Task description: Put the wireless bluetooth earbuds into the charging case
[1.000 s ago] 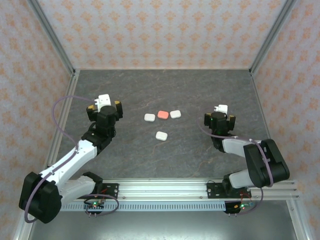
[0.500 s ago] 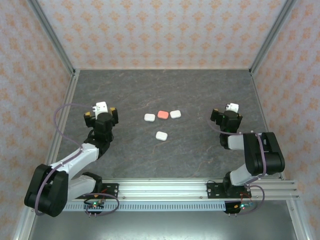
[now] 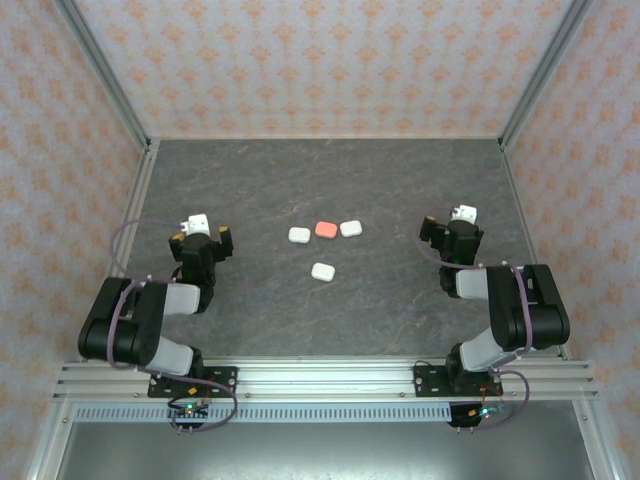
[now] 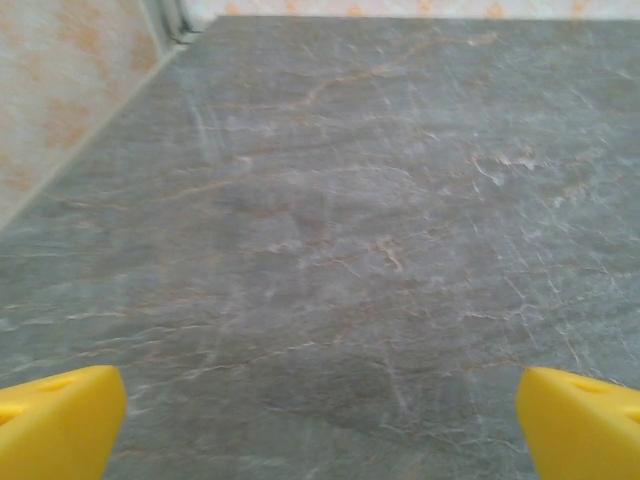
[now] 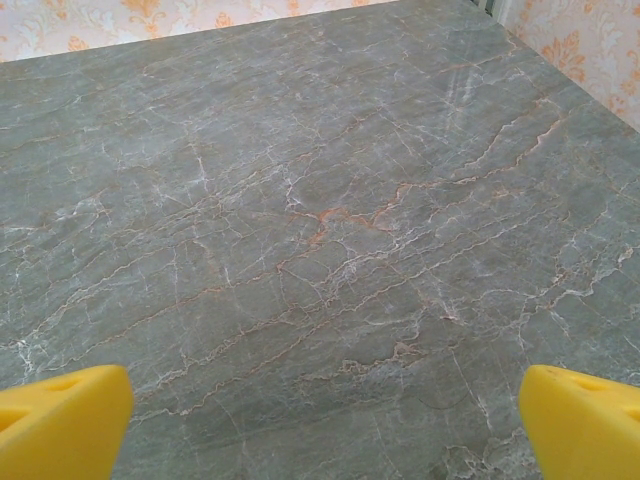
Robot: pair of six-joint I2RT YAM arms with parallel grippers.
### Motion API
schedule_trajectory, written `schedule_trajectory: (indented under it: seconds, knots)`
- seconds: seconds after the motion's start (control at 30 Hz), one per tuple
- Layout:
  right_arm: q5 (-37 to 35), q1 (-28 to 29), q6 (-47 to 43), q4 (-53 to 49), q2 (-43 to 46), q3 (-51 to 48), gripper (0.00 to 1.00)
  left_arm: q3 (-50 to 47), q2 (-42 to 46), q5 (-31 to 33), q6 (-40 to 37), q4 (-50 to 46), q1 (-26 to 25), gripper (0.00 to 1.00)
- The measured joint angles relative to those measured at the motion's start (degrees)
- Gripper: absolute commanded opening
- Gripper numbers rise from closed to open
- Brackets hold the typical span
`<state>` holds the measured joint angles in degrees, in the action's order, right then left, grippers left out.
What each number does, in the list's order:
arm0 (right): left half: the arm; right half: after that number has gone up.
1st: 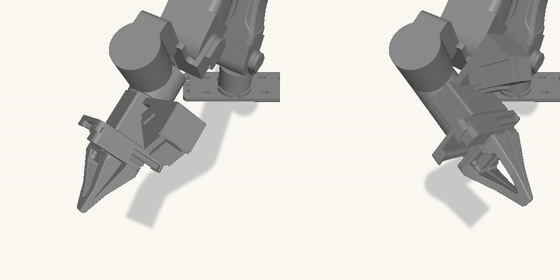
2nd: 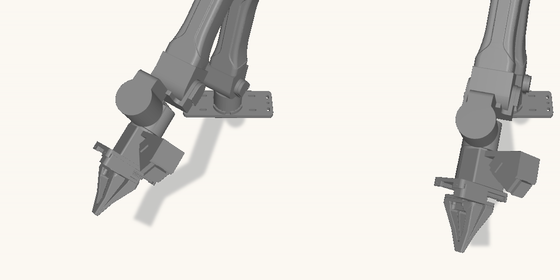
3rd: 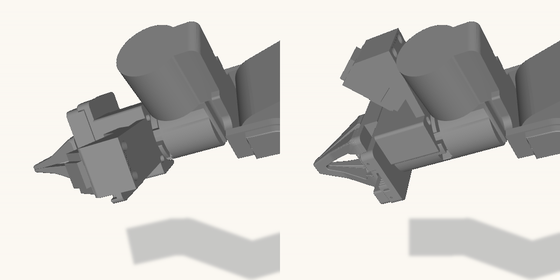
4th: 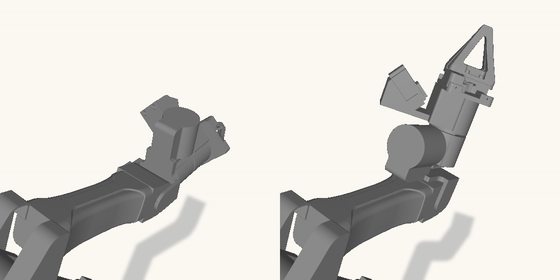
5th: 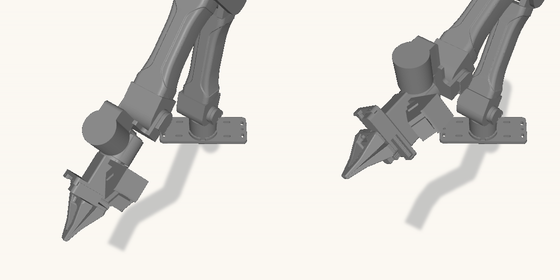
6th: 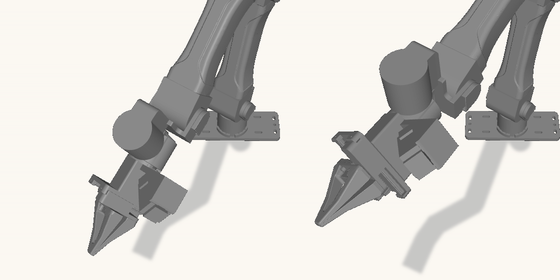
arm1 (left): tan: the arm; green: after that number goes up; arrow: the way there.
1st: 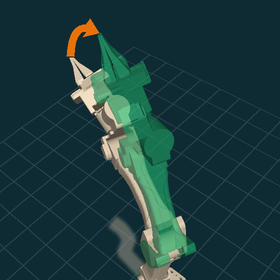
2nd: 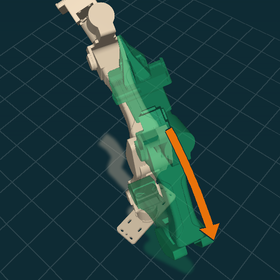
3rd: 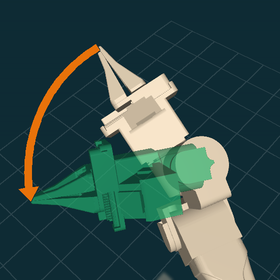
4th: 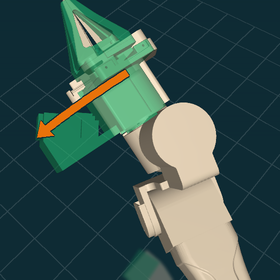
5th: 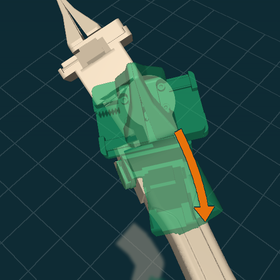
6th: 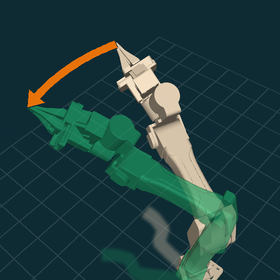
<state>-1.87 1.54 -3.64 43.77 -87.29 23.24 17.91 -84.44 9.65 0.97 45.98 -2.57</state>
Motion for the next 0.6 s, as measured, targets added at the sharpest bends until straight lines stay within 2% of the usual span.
schedule_trajectory:
  seconds: [0.23, 0.6]
  knots:
    - [0.0, 0.0, 0.0, 0.0, 0.0, 0.0, 0.99, 5.9, -1.7, -5.4, -0.9, -2.1, 0.1, 1.00]
    - [0.0, 0.0, 0.0, 0.0, 0.0, 0.0, 0.99, 5.9, -1.7, -6.3, -1.0, -3.0, 0.1, 1.00]
